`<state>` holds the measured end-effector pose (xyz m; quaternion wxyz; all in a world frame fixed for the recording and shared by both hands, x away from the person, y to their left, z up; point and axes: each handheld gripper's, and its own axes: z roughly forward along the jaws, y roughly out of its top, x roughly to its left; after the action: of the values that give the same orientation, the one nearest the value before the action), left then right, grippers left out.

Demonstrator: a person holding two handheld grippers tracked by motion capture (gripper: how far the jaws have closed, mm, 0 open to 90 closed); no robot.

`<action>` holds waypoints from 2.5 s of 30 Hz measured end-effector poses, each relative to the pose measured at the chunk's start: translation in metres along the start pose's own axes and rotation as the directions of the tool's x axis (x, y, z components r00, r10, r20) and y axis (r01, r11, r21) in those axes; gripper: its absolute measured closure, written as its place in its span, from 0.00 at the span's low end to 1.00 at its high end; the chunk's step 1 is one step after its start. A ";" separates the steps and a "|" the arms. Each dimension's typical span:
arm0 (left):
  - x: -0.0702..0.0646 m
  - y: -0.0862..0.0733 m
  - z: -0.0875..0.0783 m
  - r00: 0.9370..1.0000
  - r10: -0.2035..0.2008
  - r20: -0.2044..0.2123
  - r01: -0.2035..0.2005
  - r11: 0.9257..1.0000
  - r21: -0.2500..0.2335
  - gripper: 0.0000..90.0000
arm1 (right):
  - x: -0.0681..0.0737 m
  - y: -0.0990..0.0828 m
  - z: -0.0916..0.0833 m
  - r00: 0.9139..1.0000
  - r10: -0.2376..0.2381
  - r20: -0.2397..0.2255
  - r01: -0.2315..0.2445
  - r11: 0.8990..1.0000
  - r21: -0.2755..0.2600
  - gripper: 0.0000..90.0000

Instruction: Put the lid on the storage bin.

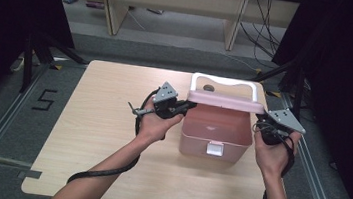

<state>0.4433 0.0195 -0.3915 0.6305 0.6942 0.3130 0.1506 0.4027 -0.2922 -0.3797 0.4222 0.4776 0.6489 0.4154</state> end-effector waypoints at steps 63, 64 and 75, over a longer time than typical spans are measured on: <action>-0.007 -0.052 -0.022 0.999 -0.009 0.044 0.001 0.986 0.164 1.00 | -0.008 -0.066 -0.071 0.972 0.225 -0.064 -0.214 0.965 0.152 1.00; -0.007 -0.051 -0.024 0.999 -0.007 0.044 0.000 0.986 0.164 1.00 | -0.010 -0.067 -0.071 0.978 0.198 -0.068 -0.186 0.972 0.144 1.00; -0.009 -0.052 -0.038 0.999 -0.020 0.049 0.012 0.988 0.155 1.00 | -0.007 -0.068 -0.071 0.978 0.201 -0.064 -0.189 0.969 0.158 1.00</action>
<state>0.4007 0.0437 -0.4346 0.5837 0.7420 0.3132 0.1032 0.3185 -0.3219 -0.4218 0.3158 0.5527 0.6448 0.4232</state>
